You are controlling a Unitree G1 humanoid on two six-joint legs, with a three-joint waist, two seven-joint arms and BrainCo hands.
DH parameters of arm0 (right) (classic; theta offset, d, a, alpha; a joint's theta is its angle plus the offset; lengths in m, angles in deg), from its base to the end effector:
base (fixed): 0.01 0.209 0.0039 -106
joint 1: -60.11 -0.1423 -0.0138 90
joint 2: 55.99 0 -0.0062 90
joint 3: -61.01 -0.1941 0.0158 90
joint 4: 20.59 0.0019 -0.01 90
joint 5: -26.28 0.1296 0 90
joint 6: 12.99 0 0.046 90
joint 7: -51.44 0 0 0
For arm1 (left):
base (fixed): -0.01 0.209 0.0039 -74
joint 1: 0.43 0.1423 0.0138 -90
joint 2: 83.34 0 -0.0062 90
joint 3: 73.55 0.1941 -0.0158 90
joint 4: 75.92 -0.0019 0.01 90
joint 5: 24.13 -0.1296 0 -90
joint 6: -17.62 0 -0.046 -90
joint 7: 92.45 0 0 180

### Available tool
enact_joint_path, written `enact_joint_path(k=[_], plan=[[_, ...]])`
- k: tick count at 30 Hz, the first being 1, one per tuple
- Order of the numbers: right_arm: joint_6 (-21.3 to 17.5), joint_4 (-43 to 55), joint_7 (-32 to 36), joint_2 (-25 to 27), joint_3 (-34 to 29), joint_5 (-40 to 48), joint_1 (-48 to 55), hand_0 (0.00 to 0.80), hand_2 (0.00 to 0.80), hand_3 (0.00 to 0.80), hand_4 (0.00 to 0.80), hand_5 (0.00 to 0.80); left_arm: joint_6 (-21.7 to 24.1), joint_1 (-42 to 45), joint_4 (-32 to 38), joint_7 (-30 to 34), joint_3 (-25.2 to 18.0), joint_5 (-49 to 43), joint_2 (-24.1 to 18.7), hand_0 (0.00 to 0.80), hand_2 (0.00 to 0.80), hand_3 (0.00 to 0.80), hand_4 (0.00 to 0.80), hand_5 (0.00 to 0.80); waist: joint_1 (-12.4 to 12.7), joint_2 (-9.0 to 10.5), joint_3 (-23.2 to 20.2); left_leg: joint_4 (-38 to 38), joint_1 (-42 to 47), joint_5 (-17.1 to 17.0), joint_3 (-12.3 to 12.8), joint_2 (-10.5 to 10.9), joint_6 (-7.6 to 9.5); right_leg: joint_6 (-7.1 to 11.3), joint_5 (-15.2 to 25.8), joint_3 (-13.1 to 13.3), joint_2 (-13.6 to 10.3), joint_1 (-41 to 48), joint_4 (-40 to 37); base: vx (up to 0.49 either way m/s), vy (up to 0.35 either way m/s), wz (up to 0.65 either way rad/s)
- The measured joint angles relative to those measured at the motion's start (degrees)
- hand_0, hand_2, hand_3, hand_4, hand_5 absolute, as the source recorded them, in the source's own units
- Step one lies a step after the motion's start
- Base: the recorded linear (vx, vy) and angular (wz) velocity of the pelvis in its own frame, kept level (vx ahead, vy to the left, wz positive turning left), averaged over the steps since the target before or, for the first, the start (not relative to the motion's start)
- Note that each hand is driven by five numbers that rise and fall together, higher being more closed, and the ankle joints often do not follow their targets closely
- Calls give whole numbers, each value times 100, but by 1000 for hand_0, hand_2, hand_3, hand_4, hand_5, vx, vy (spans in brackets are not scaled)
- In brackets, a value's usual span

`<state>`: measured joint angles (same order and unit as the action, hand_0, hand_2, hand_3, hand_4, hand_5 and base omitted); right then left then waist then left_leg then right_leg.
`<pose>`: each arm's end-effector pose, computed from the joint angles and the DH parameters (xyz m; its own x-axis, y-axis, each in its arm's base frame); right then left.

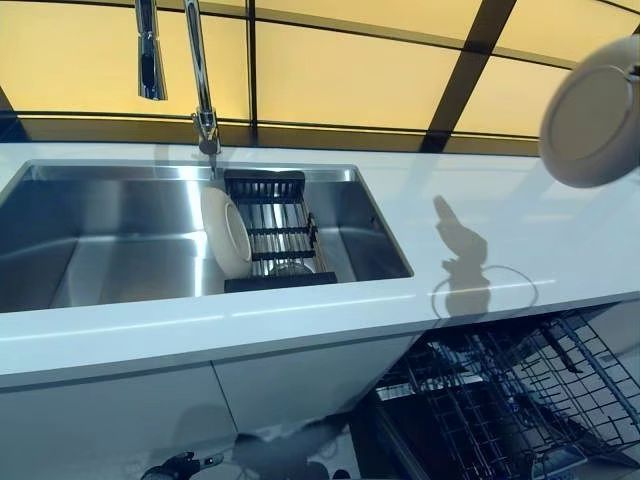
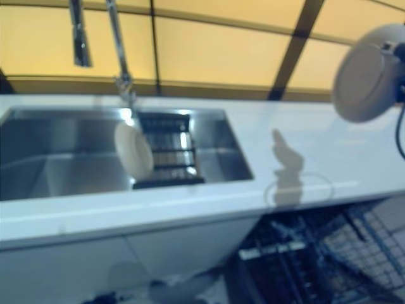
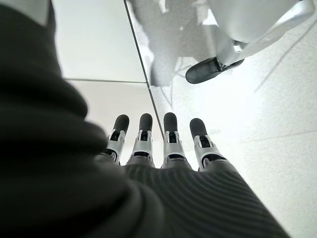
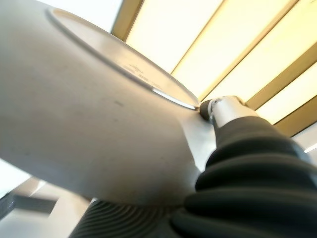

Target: Take plates into dishwasher

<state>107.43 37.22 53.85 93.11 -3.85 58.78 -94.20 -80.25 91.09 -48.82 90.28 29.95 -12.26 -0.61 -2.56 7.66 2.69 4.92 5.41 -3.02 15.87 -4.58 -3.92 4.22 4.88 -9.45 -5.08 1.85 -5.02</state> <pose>0.2635 -0.3563 0.3258 0.8997 -0.4323 0.0601 0.3934 0.7434 -0.5409 0.0732 0.2711 -0.1001 0.2882 0.2327 -0.9289 0.0652 0.9630 0.2615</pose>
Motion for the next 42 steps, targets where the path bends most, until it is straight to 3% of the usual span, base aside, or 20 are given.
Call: enact_joint_path(k=[14,22,24,31,42], plan=[[-133,41,1228,279,-1182,-801,2083,800,800,800,800,800,-19,-14,-145,20,-4,-439,7,0,0,0,0,0,-512,-190,-81,3,4,104,464,-11,-1,-9,91,488,74,-265,4,-24,-17,-18],[-899,852,1884,291,-2409,-1164,3858,800,800,800,800,800,-28,-70,-146,121,-14,-663,27,0,0,0,0,0,-781,-197,-56,2,19,154,713,-8,-28,8,130,725,105,-368,18,-18,-42,-17],[-1237,1056,2085,288,-2763,-1359,4520,800,800,800,800,800,-29,-128,-146,140,-17,-666,27,0,0,0,0,0,-827,-186,3,3,76,184,795,-3,-30,11,142,797,108,-376,19,-7,-47,-19],[-2009,1618,2535,195,-3393,-1827,5722,800,800,800,800,800,-24,-240,-145,185,-33,-668,29,0,0,0,0,0,-1105,-203,136,4,102,224,925,-4,-40,21,150,935,128,-418,8,2,-41,-13],[-2529,1853,2742,-95,-3397,-2378,6218,800,800,800,800,800,-23,-336,-143,189,-35,-689,33,0,0,0,0,0,-1216,-360,252,5,91,254,924,-11,-14,21,149,961,131,-443,-1,0,-5,-1]])
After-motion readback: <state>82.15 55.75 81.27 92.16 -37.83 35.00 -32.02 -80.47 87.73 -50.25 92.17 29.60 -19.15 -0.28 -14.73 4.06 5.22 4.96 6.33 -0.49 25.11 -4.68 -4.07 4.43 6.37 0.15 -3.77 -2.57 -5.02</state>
